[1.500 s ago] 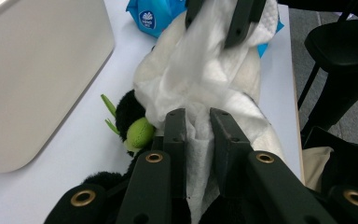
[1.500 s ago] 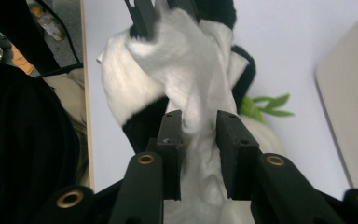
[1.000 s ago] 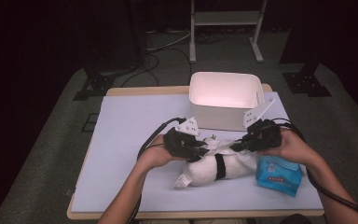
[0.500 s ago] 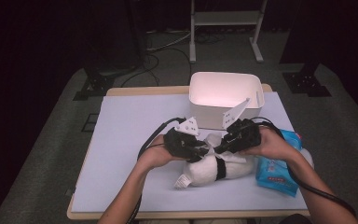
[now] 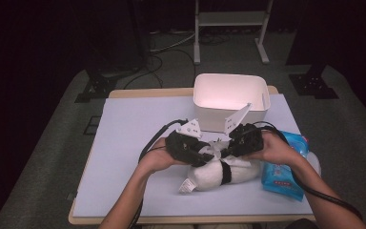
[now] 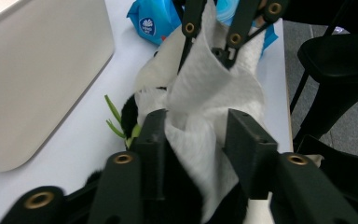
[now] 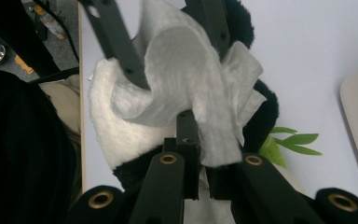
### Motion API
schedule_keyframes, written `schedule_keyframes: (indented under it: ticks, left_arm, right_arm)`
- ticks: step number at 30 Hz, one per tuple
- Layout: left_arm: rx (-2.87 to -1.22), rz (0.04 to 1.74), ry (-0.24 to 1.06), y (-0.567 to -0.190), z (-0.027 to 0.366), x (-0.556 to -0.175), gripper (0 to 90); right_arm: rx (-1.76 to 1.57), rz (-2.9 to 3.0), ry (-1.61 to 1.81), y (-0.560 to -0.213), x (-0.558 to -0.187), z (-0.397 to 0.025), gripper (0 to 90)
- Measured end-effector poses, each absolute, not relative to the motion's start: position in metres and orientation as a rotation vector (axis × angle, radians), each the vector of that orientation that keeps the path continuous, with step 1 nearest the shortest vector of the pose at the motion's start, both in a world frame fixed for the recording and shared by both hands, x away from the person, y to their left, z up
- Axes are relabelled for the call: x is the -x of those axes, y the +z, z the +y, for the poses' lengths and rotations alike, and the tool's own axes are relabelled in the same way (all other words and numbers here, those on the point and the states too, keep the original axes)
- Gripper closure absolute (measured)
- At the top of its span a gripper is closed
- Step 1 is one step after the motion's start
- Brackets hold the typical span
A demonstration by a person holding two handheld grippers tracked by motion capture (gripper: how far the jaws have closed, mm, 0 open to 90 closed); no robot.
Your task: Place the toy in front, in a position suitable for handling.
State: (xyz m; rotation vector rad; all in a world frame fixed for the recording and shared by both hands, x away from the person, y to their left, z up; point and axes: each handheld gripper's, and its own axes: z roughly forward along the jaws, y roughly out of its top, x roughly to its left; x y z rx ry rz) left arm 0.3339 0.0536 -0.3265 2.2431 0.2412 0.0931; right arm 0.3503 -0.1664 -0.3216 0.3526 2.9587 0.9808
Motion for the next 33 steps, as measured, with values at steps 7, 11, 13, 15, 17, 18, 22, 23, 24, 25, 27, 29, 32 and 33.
schedule_keyframes:
  ticks: [7,11,13,15,17,18,22,23,24,25,27,29,32,33]
  left_arm:
    - [-2.231,0.283,0.097,-0.329,0.068,-0.332,47.6]
    - [-2.194,0.300,0.085,-0.333,0.075,-0.331,44.2]
    - [-2.187,0.307,0.087,-0.334,0.077,-0.329,42.1]
    - [-2.187,0.319,0.094,-0.335,0.080,-0.327,39.8]
    - [-2.210,0.328,0.099,-0.336,0.082,-0.326,37.6]
    - [-2.216,0.337,0.094,-0.338,0.083,-0.326,36.9]
    - [-2.214,0.346,0.068,-0.346,0.083,-0.327,34.8]
    - [-2.210,0.347,0.065,-0.347,0.083,-0.327,34.2]
    - [-2.206,0.351,0.064,-0.348,0.083,-0.327,33.7]
    - [-2.201,0.355,0.061,-0.348,0.083,-0.327,33.0]
    - [-2.200,0.362,0.054,-0.350,0.083,-0.327,31.4]
    - [-2.200,0.366,0.044,-0.352,0.084,-0.327,30.7]
    - [-2.200,0.374,0.029,-0.356,0.083,-0.328,28.3]
    - [-2.196,0.379,0.017,-0.357,0.083,-0.328,27.7]
  right_arm:
    - [-0.389,2.947,0.967,-0.322,-0.353,-0.173,85.4]
    - [-0.407,2.947,0.967,-0.323,-0.355,-0.175,85.6]
    - [-0.408,2.945,0.966,-0.323,-0.355,-0.176,85.7]
    - [-0.416,2.941,0.962,-0.323,-0.356,-0.178,85.7]
    - [-0.431,2.934,0.956,-0.323,-0.356,-0.180,85.8]
    - [-0.439,2.929,0.961,-0.323,-0.357,-0.182,85.7]
    - [-0.456,2.925,0.959,-0.323,-0.358,-0.186,85.7]
    - [-0.459,2.924,0.958,-0.323,-0.358,-0.186,85.7]
    - [-0.457,2.924,0.957,-0.323,-0.358,-0.186,85.8]
    - [-0.457,2.921,0.956,-0.323,-0.358,-0.187,85.7]
    - [-0.465,2.921,0.953,-0.323,-0.358,-0.188,85.7]
    - [-0.471,2.917,0.957,-0.323,-0.359,-0.191,85.7]
    - [-0.486,2.917,0.968,-0.325,-0.359,-0.194,85.7]
    - [-0.485,2.915,0.972,-0.325,-0.359,-0.194,85.8]
